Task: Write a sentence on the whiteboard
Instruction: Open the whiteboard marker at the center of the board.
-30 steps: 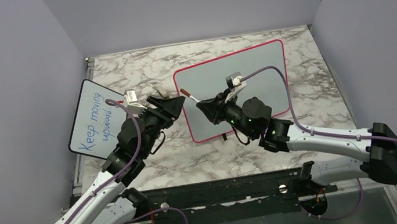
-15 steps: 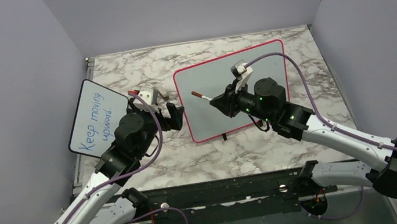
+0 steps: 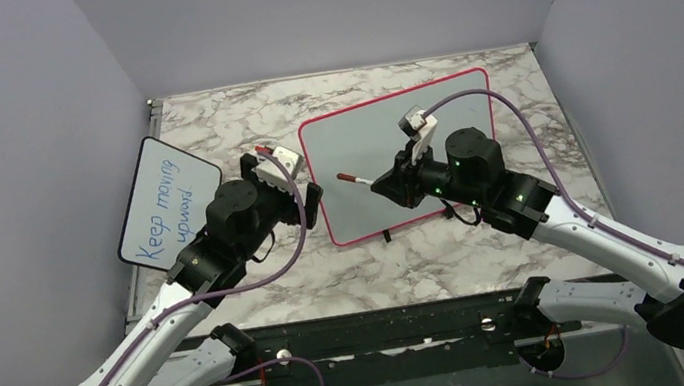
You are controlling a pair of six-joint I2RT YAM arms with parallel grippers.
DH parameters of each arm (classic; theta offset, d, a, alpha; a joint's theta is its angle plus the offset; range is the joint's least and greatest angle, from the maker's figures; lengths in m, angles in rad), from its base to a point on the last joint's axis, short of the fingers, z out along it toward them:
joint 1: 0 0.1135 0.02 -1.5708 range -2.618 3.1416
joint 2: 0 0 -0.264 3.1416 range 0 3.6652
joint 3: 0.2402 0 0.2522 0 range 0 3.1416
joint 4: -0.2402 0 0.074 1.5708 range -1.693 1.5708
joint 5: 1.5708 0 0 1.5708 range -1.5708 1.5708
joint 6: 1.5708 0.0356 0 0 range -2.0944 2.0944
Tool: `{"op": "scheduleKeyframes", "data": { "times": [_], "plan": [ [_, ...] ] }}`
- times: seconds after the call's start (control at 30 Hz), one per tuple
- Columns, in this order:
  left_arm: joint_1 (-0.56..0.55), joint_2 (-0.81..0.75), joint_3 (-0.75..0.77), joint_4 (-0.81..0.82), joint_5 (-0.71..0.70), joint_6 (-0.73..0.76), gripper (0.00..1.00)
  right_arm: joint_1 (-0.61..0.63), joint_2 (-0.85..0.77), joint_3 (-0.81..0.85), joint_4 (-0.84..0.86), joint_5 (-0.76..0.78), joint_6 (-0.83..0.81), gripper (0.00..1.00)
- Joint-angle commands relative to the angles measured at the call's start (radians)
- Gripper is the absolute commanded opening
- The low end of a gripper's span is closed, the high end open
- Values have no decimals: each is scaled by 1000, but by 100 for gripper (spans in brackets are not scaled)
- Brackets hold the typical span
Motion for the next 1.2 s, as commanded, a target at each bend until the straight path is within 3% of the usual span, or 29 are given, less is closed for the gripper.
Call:
{"op": "scheduleKeyframes", "data": {
  "times": [0.0, 0.27, 0.67, 0.8, 1.0, 1.17],
  "plan": [
    [-4, 30, 24, 8, 187, 114, 99, -6, -21, 27, -52, -83, -28, 0],
    [-5, -28, -79, 99, 449, 316, 99, -6, -62, -33, -13, -158, -75, 1],
    [-4, 63, -31, 86, 749, 410, 98, -6, -90, -43, -40, -356, -204, 0],
    [-4, 81, -6, 71, 812, 430, 89, -6, -86, -38, -47, -391, -226, 0],
    [-5, 86, -6, 68, 835, 439, 64, -6, -80, -35, -53, -422, -232, 0],
    [-4, 93, -11, 68, 859, 437, 53, -6, -75, -36, -43, -435, -232, 1]
  ]
}}
